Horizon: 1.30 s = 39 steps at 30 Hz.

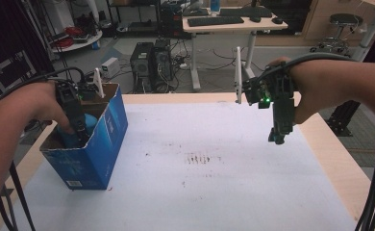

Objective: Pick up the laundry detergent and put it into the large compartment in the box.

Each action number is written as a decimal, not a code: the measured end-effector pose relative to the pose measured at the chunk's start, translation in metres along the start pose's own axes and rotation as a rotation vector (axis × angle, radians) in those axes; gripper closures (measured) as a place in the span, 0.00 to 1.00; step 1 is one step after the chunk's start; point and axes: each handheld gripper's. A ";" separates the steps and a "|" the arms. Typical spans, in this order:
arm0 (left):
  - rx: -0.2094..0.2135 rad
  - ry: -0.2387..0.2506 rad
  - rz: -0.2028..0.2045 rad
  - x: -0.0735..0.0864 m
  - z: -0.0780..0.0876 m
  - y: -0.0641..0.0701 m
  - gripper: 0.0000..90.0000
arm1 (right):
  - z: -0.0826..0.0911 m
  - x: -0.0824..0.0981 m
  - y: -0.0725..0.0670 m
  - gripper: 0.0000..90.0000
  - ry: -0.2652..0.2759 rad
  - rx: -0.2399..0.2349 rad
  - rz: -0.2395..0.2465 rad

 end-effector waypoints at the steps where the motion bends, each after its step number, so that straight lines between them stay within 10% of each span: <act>1: 0.000 0.002 -0.001 0.000 -0.002 -0.001 0.41 | 0.000 0.000 0.000 0.04 0.002 0.000 0.004; 39: -0.004 0.043 -0.003 0.006 0.021 -0.004 0.29 | 0.002 0.005 0.000 0.04 0.009 0.005 -0.009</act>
Point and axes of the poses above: each handheld gripper's, and its own axes: z roughly backward along the jaws, x roughly out of its underside, y roughly to its right, and after that the axes turned 1 degree about z, right-handed
